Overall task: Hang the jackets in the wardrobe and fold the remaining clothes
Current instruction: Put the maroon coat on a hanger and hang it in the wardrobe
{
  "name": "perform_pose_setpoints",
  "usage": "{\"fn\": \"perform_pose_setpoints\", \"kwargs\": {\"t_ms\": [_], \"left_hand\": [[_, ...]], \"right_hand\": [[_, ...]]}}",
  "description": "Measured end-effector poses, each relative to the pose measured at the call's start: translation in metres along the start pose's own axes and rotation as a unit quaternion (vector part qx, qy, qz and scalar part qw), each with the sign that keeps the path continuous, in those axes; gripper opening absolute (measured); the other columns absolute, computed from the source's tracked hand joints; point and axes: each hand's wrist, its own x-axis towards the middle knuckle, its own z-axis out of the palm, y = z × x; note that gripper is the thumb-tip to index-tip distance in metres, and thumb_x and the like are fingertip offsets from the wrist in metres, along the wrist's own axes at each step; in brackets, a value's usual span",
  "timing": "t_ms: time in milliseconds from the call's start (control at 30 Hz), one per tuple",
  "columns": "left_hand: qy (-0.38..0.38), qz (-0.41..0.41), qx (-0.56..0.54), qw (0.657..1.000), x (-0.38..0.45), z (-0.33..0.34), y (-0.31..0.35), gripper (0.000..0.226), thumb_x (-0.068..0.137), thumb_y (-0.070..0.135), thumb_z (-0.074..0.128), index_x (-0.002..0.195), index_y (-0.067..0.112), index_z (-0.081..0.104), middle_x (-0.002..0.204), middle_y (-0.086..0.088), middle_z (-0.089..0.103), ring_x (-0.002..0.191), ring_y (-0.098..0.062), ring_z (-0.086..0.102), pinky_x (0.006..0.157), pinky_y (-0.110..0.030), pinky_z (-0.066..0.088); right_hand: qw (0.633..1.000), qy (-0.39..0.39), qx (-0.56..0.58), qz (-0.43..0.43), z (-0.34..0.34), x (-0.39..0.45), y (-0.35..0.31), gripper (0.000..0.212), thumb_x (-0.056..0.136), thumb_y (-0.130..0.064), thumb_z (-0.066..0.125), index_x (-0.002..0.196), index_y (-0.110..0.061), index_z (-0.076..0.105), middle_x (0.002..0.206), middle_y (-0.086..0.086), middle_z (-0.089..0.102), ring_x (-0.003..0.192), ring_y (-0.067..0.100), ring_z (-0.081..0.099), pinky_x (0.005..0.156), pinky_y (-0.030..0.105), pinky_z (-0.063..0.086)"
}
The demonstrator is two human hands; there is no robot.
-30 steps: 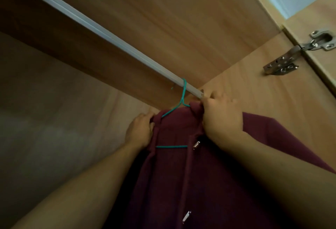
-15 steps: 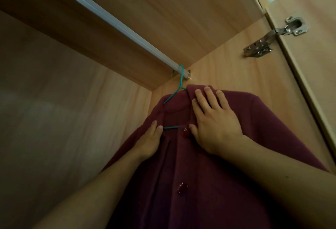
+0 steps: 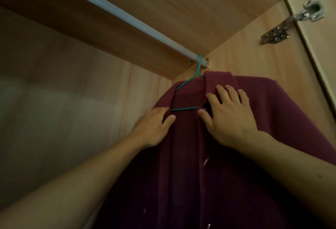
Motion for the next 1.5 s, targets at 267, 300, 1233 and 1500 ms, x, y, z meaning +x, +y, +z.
{"fn": "perform_pose_setpoints", "kwargs": {"t_ms": [267,300,1233,1500], "left_hand": [[-0.003,-0.007,0.251,0.968,-0.033,-0.060,0.013,0.053,0.100,0.053,0.031,0.136,0.019,0.049,0.138,-0.007,0.054,0.128,-0.027,0.046,0.101,-0.046,0.042],[0.004,-0.006,0.280,0.960,-0.036,-0.067,0.013,0.053,0.099,0.054,0.031,0.134,0.019,0.050,0.136,-0.006,0.056,0.125,-0.027,0.048,0.099,-0.045,0.043],[-0.095,-0.106,0.797,0.587,-0.144,-0.429,-0.068,0.064,0.085,0.066,0.045,0.140,0.033,0.043,0.165,-0.007,-0.004,0.149,-0.043,0.001,0.113,-0.070,0.006],[-0.114,-0.135,0.816,0.551,-0.153,-0.450,-0.111,0.066,0.091,0.065,0.039,0.147,0.029,0.042,0.166,-0.003,-0.008,0.150,-0.036,-0.014,0.118,-0.064,0.000]], "right_hand": [[0.994,0.041,0.097,-0.012,-0.017,-0.005,-0.051,0.060,0.095,-0.051,0.038,0.144,-0.018,0.040,0.157,0.015,0.029,0.145,0.034,0.022,0.119,0.051,0.014],[0.992,0.047,0.117,-0.014,-0.019,-0.005,-0.056,0.058,0.095,-0.050,0.038,0.143,-0.018,0.041,0.157,0.015,0.030,0.145,0.034,0.022,0.119,0.051,0.014],[0.646,-0.109,0.747,-0.115,-0.110,0.046,-0.432,0.090,0.080,-0.083,0.041,0.147,-0.055,-0.013,0.166,0.002,-0.008,0.151,0.040,-0.002,0.118,0.062,0.012],[0.530,-0.065,0.839,-0.101,-0.109,0.065,-0.516,0.074,0.085,-0.078,0.038,0.147,-0.059,0.001,0.166,-0.006,0.001,0.152,0.019,0.013,0.121,0.053,0.017]]}}
